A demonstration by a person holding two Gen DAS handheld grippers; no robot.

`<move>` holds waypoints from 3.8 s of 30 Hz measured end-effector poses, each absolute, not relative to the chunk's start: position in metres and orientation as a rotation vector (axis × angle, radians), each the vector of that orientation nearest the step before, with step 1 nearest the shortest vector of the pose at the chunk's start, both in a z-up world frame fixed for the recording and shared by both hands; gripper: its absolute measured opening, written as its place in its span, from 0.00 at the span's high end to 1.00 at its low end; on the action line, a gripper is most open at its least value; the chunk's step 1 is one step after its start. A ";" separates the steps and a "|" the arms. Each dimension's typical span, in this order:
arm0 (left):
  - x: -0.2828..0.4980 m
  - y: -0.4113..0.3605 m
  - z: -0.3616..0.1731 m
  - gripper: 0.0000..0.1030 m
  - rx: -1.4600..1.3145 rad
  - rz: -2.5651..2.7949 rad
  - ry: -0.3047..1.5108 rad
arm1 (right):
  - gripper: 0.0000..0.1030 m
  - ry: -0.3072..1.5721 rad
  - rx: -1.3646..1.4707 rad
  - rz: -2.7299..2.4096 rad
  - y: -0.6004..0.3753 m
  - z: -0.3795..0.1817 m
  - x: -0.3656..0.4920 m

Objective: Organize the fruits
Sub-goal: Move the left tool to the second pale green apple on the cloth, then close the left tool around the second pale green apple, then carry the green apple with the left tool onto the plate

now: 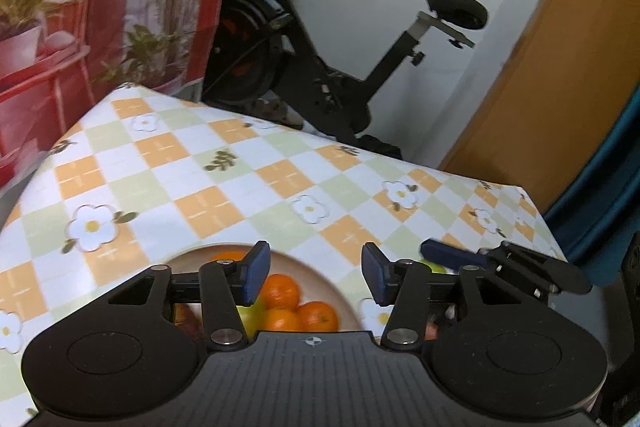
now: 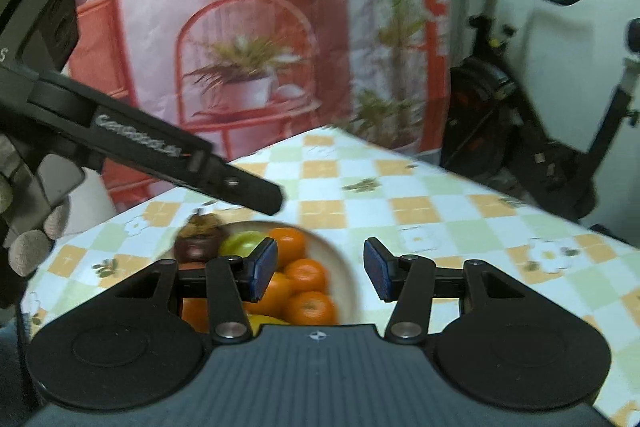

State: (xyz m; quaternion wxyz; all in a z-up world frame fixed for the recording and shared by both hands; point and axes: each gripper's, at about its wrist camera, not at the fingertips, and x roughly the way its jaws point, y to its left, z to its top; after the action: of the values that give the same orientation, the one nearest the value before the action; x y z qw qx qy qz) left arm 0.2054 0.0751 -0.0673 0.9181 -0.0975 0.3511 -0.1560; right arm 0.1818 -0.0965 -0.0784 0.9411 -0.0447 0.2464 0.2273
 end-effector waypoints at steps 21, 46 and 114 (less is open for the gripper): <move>0.255 -0.019 -0.109 0.47 -0.263 -0.449 0.891 | 0.49 0.579 0.054 0.284 -0.211 -0.108 0.188; 0.264 -0.051 -0.130 0.43 -0.231 -0.481 0.928 | 0.47 0.648 0.132 0.364 -0.213 -0.125 0.205; 0.228 0.016 -0.075 0.61 -0.270 -0.479 0.862 | 0.52 0.600 0.123 0.420 -0.180 -0.083 0.190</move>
State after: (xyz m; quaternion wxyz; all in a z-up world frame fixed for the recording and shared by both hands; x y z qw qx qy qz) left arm 0.2277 0.0158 -0.0751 0.8721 -0.1293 0.4126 -0.2291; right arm 0.1901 -0.1798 -0.0830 0.9319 0.0599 0.2930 0.2050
